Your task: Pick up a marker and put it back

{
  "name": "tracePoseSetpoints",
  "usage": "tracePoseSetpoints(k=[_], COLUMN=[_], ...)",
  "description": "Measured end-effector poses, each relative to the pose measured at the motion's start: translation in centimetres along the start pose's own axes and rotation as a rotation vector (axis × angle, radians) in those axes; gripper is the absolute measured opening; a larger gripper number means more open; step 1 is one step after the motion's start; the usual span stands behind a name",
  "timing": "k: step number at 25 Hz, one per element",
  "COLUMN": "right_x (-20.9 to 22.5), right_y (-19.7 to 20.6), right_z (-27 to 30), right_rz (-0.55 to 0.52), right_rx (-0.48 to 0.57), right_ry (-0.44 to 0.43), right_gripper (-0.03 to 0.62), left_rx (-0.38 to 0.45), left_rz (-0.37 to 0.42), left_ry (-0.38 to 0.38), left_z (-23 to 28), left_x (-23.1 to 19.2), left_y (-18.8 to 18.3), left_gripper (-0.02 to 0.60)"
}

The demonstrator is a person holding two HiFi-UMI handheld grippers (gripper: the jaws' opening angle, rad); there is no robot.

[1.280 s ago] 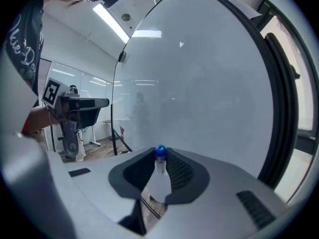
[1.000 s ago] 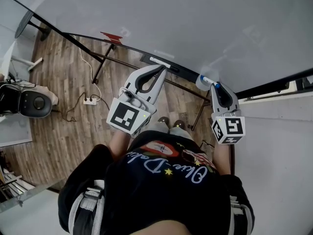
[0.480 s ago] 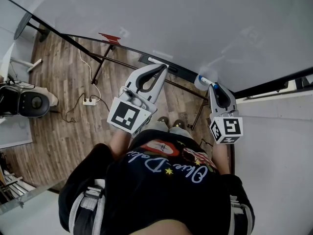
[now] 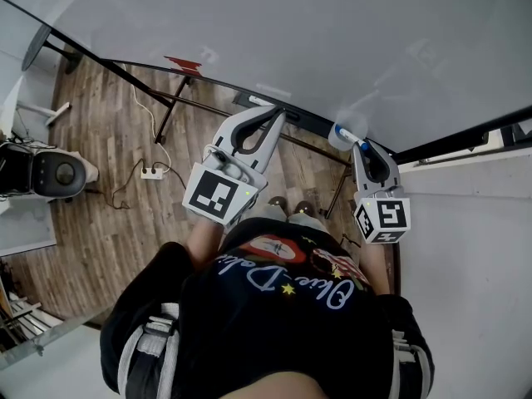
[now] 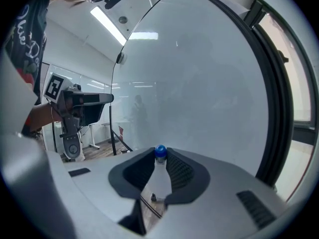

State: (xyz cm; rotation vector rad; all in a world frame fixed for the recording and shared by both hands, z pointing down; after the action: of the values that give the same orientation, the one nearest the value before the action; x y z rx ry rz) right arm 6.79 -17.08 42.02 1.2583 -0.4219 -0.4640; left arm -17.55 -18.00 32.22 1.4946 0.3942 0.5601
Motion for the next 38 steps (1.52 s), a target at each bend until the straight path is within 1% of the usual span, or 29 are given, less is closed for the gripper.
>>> tracePoseSetpoints(k=[14, 21, 31, 35, 38], right_x=[-0.3, -0.5, 0.0, 0.2, 0.0], right_y=[0.2, -0.5, -3.6, -5.0, -6.0], right_z=[-0.1, -0.5, -2.2, -2.9, -3.5], right_rz=[-0.011, -0.016, -0.024, -0.017, -0.014], right_rx=[-0.023, -0.009, 0.072, 0.116, 0.146], right_ry=[-0.005, 0.002, 0.038, 0.052, 0.055], right_gripper=[0.081, 0.097, 0.098, 0.079, 0.05], left_rx=[0.006, 0.009, 0.017, 0.023, 0.028], left_rz=[-0.001, -0.005, -0.005, -0.006, -0.009], left_ry=[0.008, 0.017, 0.045, 0.061, 0.073], left_z=[0.2, 0.0, 0.5, 0.7, 0.8], left_x=[0.3, 0.4, 0.7, 0.9, 1.1], left_y=[-0.1, -0.1, -0.2, -0.3, -0.4], left_gripper=[0.003, 0.003, 0.003, 0.003, 0.003])
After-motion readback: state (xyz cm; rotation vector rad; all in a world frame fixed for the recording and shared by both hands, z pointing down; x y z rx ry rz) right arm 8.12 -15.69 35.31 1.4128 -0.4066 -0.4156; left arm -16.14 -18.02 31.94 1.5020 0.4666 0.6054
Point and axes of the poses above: the fingertips, and each gripper's own axes: z forward along the fingers, x to its right, y out of its underside, the point moved 8 cm from there along -z, backward along the fingers, and after that the axes turned 4 degrees about -y, right-handed, at the moved point
